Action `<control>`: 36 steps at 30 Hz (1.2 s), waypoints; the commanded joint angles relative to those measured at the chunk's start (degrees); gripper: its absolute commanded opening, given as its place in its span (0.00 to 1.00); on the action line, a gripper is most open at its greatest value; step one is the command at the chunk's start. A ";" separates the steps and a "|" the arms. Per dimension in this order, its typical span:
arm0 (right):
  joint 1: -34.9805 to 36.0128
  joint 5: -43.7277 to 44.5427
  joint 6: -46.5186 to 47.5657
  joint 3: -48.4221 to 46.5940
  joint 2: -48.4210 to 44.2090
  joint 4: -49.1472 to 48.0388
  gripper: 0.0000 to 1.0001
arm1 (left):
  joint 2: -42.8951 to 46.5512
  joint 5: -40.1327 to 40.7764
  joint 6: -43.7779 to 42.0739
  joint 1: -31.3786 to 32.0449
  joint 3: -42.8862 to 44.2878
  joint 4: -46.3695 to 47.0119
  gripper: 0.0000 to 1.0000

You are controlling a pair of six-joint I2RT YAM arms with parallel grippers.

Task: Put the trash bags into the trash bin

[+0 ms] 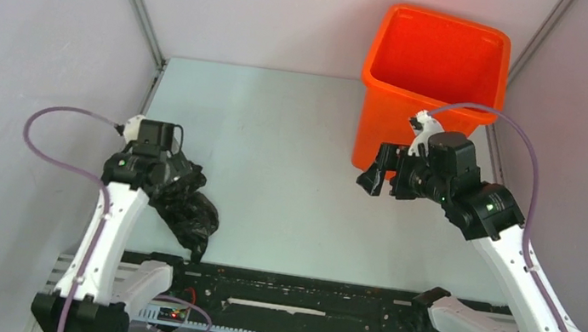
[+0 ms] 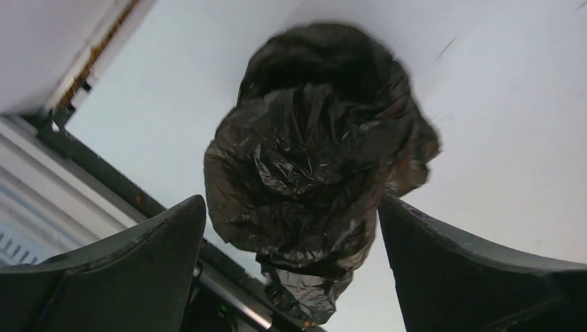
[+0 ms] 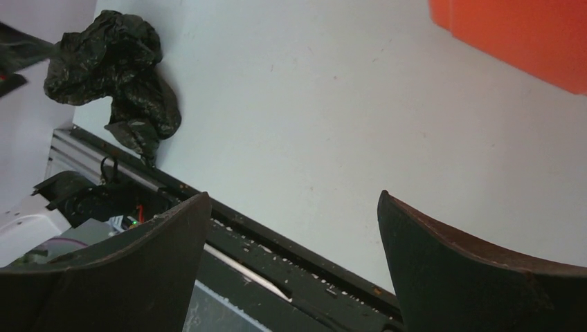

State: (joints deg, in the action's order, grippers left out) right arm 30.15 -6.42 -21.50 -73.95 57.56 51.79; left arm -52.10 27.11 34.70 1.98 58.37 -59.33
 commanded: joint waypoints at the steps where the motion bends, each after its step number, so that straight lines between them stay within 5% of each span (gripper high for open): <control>1: -0.77 -5.47 -2.61 -0.09 1.55 -1.26 1.00 | -4.88 -3.60 1.39 -0.92 -5.67 2.77 1.00; 4: -0.80 -6.40 -2.84 -0.12 3.42 -0.93 1.00 | -9.05 -8.09 -2.12 -1.20 -7.47 7.68 0.92; 9: -0.97 -3.75 -3.90 -0.13 5.35 -0.88 1.00 | -13.42 -29.35 -5.71 -0.75 -6.50 15.46 0.32; 15: -0.97 -3.51 -7.33 -0.06 7.47 -3.30 0.99 | -13.55 -49.11 2.76 6.57 -2.93 29.76 0.03; 24: -1.70 -8.05 -5.67 -0.10 9.17 -6.24 0.98 | -13.03 -67.38 22.58 16.73 2.97 52.47 0.00; 32: 0.81 -12.55 -5.07 1.18 10.55 -11.05 0.97 | -11.66 -69.34 37.92 12.32 -8.97 57.88 0.00; 36: -0.22 -10.00 -5.47 1.35 11.79 -11.56 0.97 | -9.28 -66.47 36.07 7.50 -13.24 55.12 0.00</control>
State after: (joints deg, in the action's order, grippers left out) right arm 30.85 -17.04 -27.27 -72.77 68.36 43.53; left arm -63.66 -39.35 67.24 13.47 49.06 -4.51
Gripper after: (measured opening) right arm 0.974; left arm 0.006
